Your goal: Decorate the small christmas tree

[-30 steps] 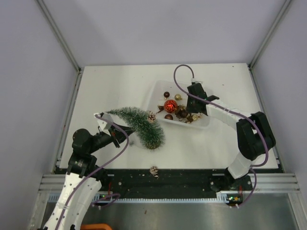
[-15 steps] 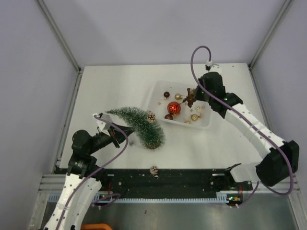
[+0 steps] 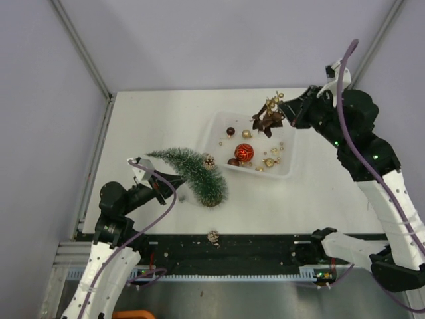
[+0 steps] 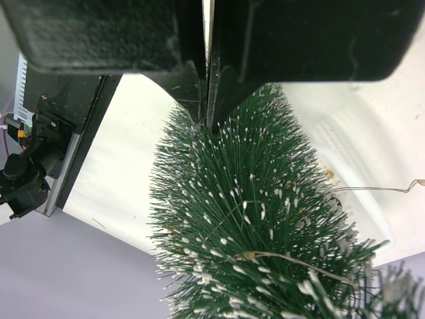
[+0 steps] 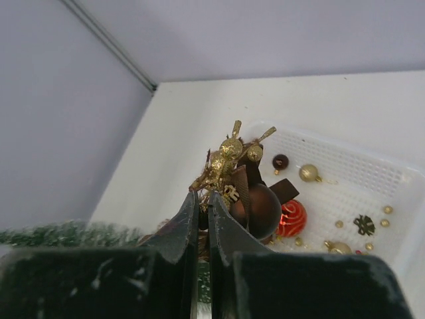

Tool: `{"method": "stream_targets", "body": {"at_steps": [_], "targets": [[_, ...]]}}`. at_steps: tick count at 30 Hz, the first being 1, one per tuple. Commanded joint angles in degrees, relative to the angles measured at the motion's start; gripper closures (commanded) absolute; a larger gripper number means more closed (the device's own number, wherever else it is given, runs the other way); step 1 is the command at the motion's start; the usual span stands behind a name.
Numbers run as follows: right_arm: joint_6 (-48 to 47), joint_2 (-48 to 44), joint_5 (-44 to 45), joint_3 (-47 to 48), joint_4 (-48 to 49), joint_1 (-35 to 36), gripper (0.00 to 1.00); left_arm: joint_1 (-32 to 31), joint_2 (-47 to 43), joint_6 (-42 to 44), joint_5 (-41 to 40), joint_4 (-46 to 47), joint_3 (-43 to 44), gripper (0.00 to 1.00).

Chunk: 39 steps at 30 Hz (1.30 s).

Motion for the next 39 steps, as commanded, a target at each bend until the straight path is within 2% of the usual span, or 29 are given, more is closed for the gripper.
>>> {"method": "stream_targets", "body": {"at_steps": [1, 6, 11, 18, 26, 30, 39], "targets": [[1.4, 0.0, -11.2, 7.5, -2.4, 0.4, 1.00, -0.3, -1.9, -0.8, -0.2, 2.5, 0.2, 1.00], [5.6, 3.4, -19.9, 14.8, -0.9, 0.4, 0.99, -0.3, -2.7, -0.6, 0.3, 1.9, 0.7, 1.00], [9.4, 5.5, -24.7, 15.6, 4.7, 2.6, 0.98, -0.3, -3.4, -0.5, 0.4, 1.7, 1.1, 1.00], [7.8, 10.1, -19.1, 19.5, 5.4, 14.8, 0.98, -0.3, -3.8, -0.3, 0.7, 1.2, 1.8, 1.00], [5.8, 13.0, -13.8, 21.4, 5.7, 22.7, 0.98, -0.3, -3.8, -0.4, 0.5, 1.4, 1.8, 1.00], [3.7, 14.9, -10.5, 22.1, 6.0, 25.4, 0.98, -0.3, -3.7, -0.6, 0.5, 1.9, 1.7, 1.00], [2.5, 22.2, -11.1, 29.6, 6.6, 28.4, 0.98, -0.3, -3.8, -0.5, 0.5, 1.7, 1.7, 1.00]]}}
